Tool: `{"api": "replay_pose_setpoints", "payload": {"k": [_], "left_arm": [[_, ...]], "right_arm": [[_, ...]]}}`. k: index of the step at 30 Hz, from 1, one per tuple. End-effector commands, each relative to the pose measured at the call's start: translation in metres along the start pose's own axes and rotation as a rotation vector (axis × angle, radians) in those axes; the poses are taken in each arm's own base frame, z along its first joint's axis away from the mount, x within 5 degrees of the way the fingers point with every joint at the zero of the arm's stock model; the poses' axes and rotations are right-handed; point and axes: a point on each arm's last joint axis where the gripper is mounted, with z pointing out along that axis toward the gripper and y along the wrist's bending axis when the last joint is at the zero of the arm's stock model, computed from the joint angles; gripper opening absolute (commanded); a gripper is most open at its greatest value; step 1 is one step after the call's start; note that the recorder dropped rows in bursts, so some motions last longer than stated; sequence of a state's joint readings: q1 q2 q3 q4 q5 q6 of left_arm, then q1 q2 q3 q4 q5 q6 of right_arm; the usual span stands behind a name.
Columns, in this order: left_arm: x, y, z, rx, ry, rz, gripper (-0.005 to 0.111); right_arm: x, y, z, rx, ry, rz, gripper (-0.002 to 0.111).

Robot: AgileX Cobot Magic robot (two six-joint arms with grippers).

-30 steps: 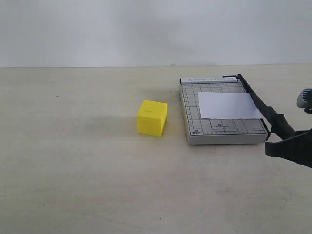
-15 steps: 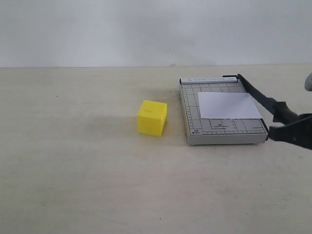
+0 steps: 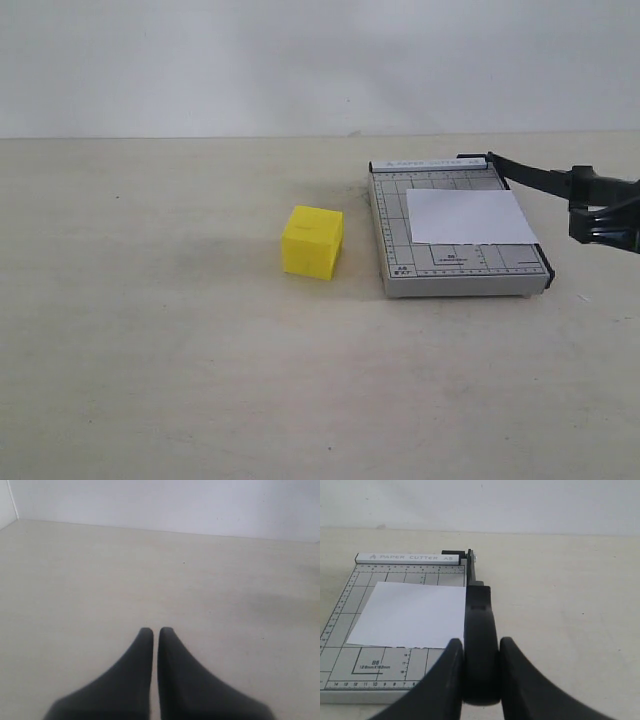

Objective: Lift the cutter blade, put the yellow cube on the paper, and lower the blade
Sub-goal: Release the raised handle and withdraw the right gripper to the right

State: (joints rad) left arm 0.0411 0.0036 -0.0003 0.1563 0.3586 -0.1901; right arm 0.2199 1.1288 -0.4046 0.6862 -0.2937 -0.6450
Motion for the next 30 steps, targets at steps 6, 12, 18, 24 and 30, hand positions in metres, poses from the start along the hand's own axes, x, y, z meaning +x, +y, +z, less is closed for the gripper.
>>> {"api": "replay_pose_setpoints", "payload": {"k": [6,12,18,24,30], "left_arm": [[0.0,0.0,0.0,0.006,-0.005,0.003,0.004],[0.0,0.0,0.0,0.006,-0.005,0.003,0.004],[0.0,0.0,0.0,0.006,-0.005,0.003,0.004],[0.0,0.0,0.0,0.006,-0.005,0.003,0.004],[-0.001,0.004,0.0,-0.042,-0.013,0.238,0.004]], "right_arm": [[-0.01,-0.002,-0.007,0.005,-0.06,-0.092,0.039],[-0.015,-0.004,-0.01,0.032,-0.108,-0.099,0.06],[-0.051,-0.006,-0.054,-0.022,-0.287,-0.054,0.059],[-0.063,-0.01,-0.104,-0.076,-0.44,-0.01,0.058],[-0.058,-0.009,-0.114,-0.107,-0.439,-0.061,-0.001]]}}
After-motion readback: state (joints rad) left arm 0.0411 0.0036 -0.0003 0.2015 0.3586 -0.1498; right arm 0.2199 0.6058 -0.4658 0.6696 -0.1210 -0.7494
